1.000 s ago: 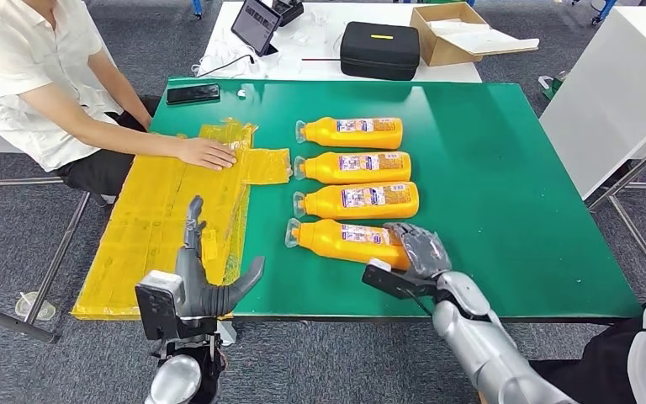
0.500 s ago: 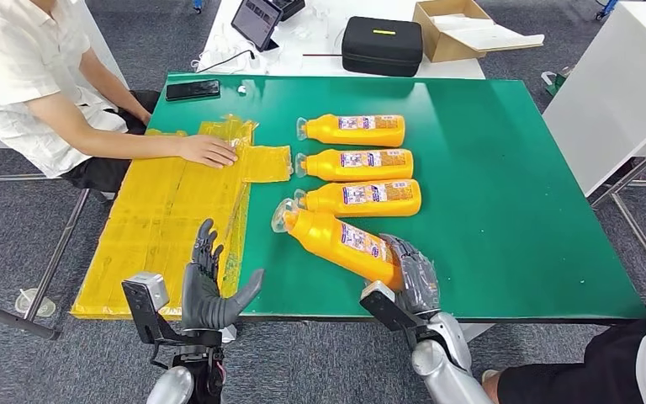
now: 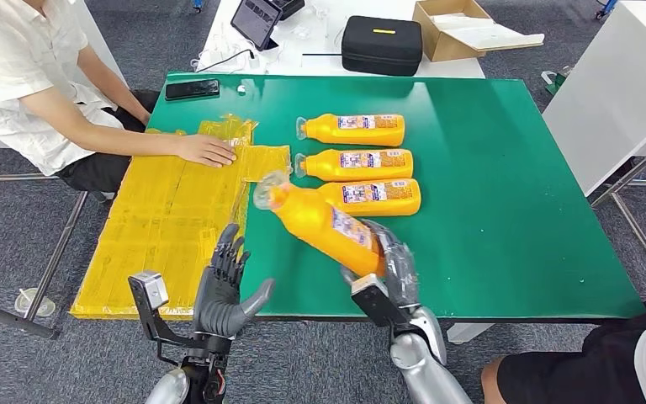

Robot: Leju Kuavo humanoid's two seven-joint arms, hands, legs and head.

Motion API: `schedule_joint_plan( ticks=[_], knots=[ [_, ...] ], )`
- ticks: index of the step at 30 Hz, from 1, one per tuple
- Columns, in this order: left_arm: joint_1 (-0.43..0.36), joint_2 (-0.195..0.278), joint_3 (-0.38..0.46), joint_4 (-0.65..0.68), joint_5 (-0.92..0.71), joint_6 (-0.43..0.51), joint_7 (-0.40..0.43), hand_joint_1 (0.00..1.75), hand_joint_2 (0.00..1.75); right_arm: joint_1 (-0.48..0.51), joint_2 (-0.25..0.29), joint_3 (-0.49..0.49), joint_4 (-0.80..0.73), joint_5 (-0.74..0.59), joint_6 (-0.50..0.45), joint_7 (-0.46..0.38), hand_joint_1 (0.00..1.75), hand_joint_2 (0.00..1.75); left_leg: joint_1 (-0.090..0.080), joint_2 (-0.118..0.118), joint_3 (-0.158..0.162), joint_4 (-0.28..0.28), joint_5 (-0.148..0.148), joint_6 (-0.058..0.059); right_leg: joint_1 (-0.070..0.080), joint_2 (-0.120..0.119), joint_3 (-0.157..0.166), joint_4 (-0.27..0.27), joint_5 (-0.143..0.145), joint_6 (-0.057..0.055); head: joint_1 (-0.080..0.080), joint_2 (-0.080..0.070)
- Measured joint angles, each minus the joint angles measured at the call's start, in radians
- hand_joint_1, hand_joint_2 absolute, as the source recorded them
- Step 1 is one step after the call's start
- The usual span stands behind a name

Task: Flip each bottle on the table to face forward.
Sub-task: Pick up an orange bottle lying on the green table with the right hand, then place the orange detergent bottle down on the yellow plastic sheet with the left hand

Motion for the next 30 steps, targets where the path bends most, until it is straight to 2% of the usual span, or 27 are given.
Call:
schedule_joint_plan(
  ticks=[5, 19, 24, 30],
  knots=[
    [-0.048, -0.005, -0.024, 0.049, 0.051, -0.097, 0.041, 0.00, 1.75, -0.074, 0.042, 0.092, 0.051, -0.027, 0.115, -0.024, 1.75, 1.75, 0.000, 0.000, 0.000, 0.000, 0.001, 0.000, 0.000, 0.000, 0.000, 0.000, 0.000, 0.000, 0.000, 0.000],
    [-0.070, -0.009, -0.027, 0.073, 0.077, -0.115, 0.045, 0.00, 1.75, -0.103, 0.060, 0.133, 0.067, -0.029, 0.137, -0.025, 1.75, 1.75, 0.000, -0.001, 0.000, 0.000, 0.001, 0.000, 0.000, 0.000, 0.000, 0.000, 0.000, 0.000, 0.000, 0.000],
    [-0.103, -0.015, -0.010, 0.101, 0.104, -0.121, 0.012, 0.00, 1.75, -0.162, 0.084, 0.228, 0.125, -0.042, 0.149, -0.011, 1.75, 1.75, 0.000, -0.001, -0.001, 0.000, 0.001, 0.000, 0.000, 0.000, -0.001, 0.000, 0.000, 0.000, 0.000, 0.000],
    [-0.104, -0.015, 0.011, 0.077, 0.065, -0.075, -0.062, 0.00, 1.75, -0.169, 0.088, 0.293, 0.160, -0.025, 0.130, -0.007, 1.75, 1.75, 0.000, 0.000, -0.001, 0.000, 0.001, 0.000, 0.000, 0.000, -0.002, 0.000, 0.000, 0.000, 0.000, 0.000]
  ],
)
